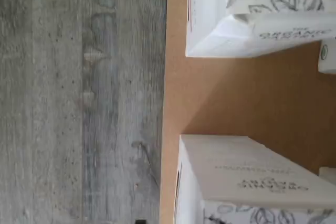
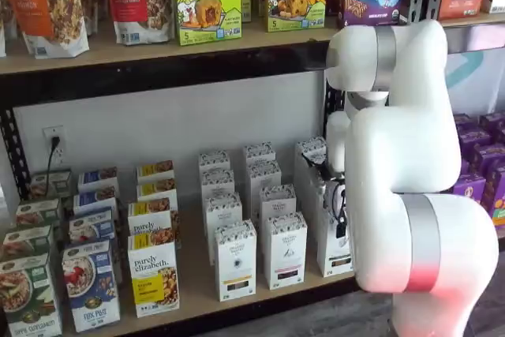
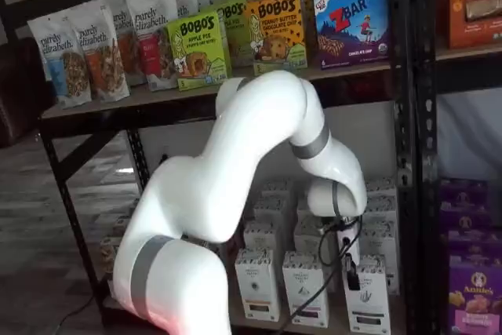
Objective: Pick up the white box with a green strip in the middle, on the bottom shelf, the sixth box from the left
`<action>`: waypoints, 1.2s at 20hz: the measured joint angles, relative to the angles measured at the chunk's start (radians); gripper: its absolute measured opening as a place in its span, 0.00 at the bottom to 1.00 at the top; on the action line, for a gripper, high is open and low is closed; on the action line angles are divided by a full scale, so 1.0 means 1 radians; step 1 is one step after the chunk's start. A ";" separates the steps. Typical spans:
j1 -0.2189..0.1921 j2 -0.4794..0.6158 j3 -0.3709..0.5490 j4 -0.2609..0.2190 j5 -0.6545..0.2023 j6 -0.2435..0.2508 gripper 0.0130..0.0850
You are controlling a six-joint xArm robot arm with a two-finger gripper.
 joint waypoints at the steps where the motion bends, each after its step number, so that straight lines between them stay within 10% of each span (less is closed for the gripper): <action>1: 0.000 0.006 -0.003 -0.008 -0.005 0.007 1.00; 10: -0.005 0.023 -0.019 0.077 -0.018 -0.076 0.83; 19: -0.011 0.014 -0.022 0.058 0.003 -0.064 0.83; 24: -0.010 0.005 -0.011 0.048 0.004 -0.054 0.67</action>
